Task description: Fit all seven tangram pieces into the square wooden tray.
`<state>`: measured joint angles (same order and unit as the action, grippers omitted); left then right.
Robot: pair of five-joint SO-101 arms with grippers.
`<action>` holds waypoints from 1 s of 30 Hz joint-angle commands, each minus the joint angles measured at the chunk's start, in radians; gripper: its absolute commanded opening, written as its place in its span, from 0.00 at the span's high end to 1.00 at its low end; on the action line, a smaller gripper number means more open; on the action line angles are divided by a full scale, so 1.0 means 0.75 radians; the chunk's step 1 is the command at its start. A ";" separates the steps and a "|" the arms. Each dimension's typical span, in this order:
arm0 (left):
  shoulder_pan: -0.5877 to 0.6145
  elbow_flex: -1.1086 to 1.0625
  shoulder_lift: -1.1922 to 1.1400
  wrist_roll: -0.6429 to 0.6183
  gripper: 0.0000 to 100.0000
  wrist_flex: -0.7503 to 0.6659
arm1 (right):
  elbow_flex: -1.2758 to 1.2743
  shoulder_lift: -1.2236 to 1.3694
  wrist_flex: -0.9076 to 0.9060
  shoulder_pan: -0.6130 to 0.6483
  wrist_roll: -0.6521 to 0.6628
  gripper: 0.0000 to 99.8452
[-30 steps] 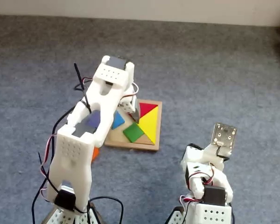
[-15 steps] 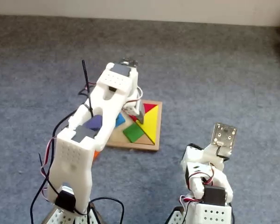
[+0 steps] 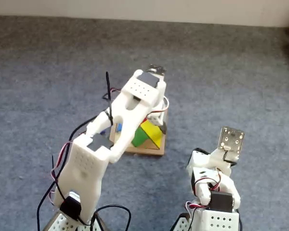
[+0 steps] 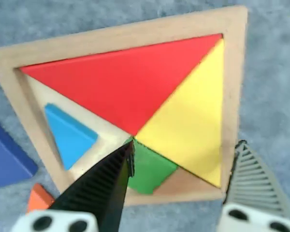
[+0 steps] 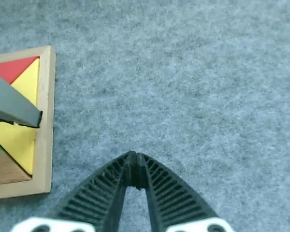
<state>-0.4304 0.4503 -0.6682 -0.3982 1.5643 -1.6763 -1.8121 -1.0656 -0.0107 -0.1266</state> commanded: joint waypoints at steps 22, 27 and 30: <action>0.435 -0.363 0.382 0.720 0.99 -0.147 | -0.191 -0.009 0.050 -0.019 0.012 0.99; 0.425 -0.555 0.382 0.724 0.99 -0.381 | -0.191 -0.009 0.050 -0.019 0.012 0.99; 0.396 -0.607 0.382 0.720 0.99 -0.436 | -0.191 -0.009 0.050 -0.019 0.012 0.99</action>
<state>-0.1143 0.0284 -0.4365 0.1373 1.3050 -1.6763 -1.8121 -1.0656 -0.0107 -0.1266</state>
